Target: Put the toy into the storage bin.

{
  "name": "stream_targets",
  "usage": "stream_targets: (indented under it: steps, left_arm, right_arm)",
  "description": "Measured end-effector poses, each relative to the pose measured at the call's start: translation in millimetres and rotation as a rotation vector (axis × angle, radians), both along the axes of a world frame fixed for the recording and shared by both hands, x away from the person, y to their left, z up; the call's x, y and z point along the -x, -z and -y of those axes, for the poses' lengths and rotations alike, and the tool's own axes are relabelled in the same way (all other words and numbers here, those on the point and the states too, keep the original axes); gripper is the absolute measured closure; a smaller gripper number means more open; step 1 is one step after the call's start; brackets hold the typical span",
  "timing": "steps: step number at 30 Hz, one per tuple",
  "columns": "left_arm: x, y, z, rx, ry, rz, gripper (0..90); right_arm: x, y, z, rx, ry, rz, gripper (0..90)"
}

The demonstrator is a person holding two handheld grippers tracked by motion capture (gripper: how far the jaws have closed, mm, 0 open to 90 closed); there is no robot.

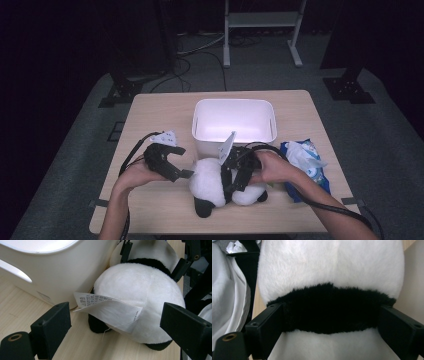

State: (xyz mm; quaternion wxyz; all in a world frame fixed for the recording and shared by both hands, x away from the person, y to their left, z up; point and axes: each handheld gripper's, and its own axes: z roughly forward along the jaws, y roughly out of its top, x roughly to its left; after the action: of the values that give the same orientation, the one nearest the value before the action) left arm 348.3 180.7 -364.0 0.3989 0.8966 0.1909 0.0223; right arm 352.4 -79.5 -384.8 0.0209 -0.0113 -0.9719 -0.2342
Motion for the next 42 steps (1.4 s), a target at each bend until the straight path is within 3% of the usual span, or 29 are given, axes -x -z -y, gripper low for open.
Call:
stream_targets:
  steps: [4,13,19,27,34,42]
  left_arm:
    - [-0.3,0.0,-0.8,0.003,0.001,-0.001,8.4]
    - [-1.2,-0.6,-3.2,0.014,-0.004,0.000,8.4]
    - [-1.0,-1.5,-4.7,0.014,-0.006,0.003,8.4]
    - [-3.0,0.8,-6.5,0.011,-0.013,-0.002,8.4]
    - [-3.8,0.9,-10.2,0.017,-0.024,-0.002,8.4]
    - [-4.5,-0.9,-17.8,0.025,-0.040,0.003,8.4]
  right_arm:
    - [-0.9,6.0,-0.8,-0.015,-0.007,0.004,9.6]
    - [0.5,12.4,-5.7,0.027,-0.018,0.006,12.2]
    - [-0.3,14.3,-13.1,0.078,-0.012,0.004,20.1]
    - [1.5,12.9,-14.6,0.086,-0.002,0.014,34.1]
    - [8.5,4.9,-10.1,0.053,-0.008,0.052,48.2]
    - [14.0,-5.1,-3.5,0.002,0.008,0.066,53.7]
